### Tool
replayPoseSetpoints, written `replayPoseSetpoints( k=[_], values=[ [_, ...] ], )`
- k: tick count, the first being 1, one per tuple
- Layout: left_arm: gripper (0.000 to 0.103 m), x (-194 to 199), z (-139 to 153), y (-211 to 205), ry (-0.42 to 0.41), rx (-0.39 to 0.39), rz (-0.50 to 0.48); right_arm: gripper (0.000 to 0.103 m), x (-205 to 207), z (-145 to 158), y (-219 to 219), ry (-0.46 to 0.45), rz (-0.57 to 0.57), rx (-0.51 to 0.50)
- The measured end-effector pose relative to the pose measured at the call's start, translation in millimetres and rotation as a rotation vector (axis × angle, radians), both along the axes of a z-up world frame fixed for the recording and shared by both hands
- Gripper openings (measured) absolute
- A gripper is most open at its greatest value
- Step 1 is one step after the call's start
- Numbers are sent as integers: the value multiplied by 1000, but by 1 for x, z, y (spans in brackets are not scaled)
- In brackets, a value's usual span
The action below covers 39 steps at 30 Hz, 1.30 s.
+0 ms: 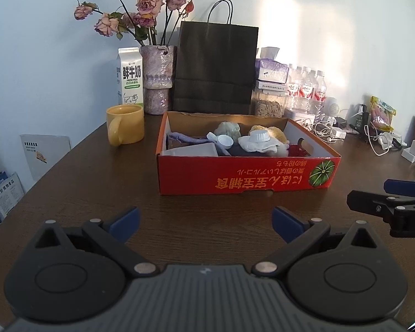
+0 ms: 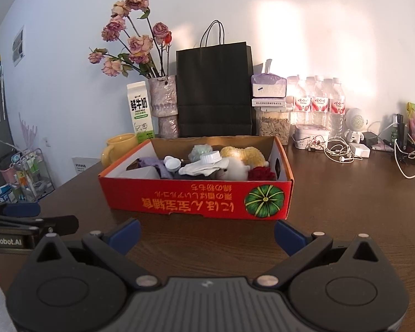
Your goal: Organize objects
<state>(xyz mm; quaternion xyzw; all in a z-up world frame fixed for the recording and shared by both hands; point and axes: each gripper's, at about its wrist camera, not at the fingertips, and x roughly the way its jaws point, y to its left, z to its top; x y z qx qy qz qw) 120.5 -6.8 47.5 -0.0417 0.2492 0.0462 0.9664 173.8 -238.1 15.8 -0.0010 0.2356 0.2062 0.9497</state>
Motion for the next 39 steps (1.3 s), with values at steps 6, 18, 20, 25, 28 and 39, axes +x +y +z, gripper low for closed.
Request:
replayPoseSetpoints(
  k=[6,18,20,25,28,39],
  values=[
    [103,-6,2,-2,-10,0,-13,103,-5,3,0,-6,-1,0],
    [103,-9,4,-1,-16,2,-16,103,-8,5,1,-11,-1,-1],
    [103,-8,4,-1,-15,1,-16,103,-8,5,1,-11,-2,-1],
    [103,-8,4,-1,-15,1,-18,103,-8,5,2,-11,-2,-2],
    [103,-9,4,-2,-14,0,-19,103,-8,5,2,-11,-2,-2],
    [103,-10,3,-3,-16,4,-20,103,-8,5,2,-11,-2,-2]
  ],
)
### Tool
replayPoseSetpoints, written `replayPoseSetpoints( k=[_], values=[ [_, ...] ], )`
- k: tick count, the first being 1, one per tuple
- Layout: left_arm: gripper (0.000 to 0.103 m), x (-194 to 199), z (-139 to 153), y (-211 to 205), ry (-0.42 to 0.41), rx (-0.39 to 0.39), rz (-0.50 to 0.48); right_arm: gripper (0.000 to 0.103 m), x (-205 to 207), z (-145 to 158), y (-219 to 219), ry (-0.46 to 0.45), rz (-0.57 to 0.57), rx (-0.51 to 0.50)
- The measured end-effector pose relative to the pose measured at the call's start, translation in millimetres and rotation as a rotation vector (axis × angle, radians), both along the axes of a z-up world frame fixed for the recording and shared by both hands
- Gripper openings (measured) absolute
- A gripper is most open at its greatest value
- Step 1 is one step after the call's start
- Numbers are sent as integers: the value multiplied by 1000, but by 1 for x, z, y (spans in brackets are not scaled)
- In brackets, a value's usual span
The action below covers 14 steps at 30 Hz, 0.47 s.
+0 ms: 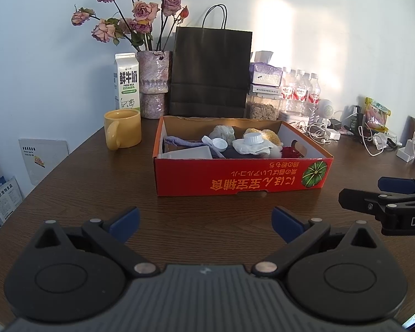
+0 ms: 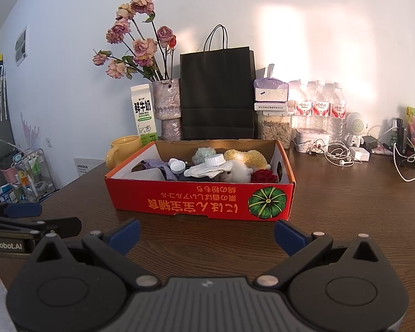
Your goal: Organize objects
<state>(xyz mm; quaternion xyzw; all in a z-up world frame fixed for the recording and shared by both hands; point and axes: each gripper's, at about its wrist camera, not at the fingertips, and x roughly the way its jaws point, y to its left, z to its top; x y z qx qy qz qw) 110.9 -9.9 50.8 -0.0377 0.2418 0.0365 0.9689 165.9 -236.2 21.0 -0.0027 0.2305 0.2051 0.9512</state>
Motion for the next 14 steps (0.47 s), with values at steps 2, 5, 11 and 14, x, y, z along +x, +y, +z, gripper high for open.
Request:
replayPoseSetpoints(
  k=[2,5,11,14],
  values=[
    [103,0,0,0,1,2,0,103,0,0,0,0,0,0],
    [103,0,-1,-1,4,1,2,103,1,0,0,1,0,-1],
    [103,-1,-1,1,1,-6,3,103,0,0,3,5,0,-2],
    [103,0,-3,2,15,-8,6,103,0,0,4,5,2,-3]
  ],
)
